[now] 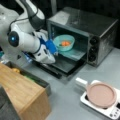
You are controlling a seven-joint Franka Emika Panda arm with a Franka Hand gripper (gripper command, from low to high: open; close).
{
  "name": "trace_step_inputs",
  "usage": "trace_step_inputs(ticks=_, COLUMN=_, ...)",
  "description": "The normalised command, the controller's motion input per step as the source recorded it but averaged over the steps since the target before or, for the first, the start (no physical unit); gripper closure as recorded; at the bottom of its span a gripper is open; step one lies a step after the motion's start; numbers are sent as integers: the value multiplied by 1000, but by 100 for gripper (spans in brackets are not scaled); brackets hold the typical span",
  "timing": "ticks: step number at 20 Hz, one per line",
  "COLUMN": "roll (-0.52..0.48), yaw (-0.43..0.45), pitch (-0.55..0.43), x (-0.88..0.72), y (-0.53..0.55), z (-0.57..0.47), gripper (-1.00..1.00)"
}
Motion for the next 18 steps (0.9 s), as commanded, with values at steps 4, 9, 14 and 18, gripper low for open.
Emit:
trace_step_inputs(ticks=4, roll=-45, yaw=166, pitch=-141, x=-32, y=-102, z=-118, gripper=100)
trace_step_inputs(ticks=9, roll=-52, yaw=156, pitch=-142, x=11, y=-85, z=-117, gripper=100)
trace_step_inputs(ticks=14, roll=-53, yaw=147, pitch=-143, x=49, y=-67, z=-111, gripper=100)
trace_step_inputs(ticks=18, roll=-46, yaw=138, pitch=-141, x=75, y=-23, z=-98, gripper=100)
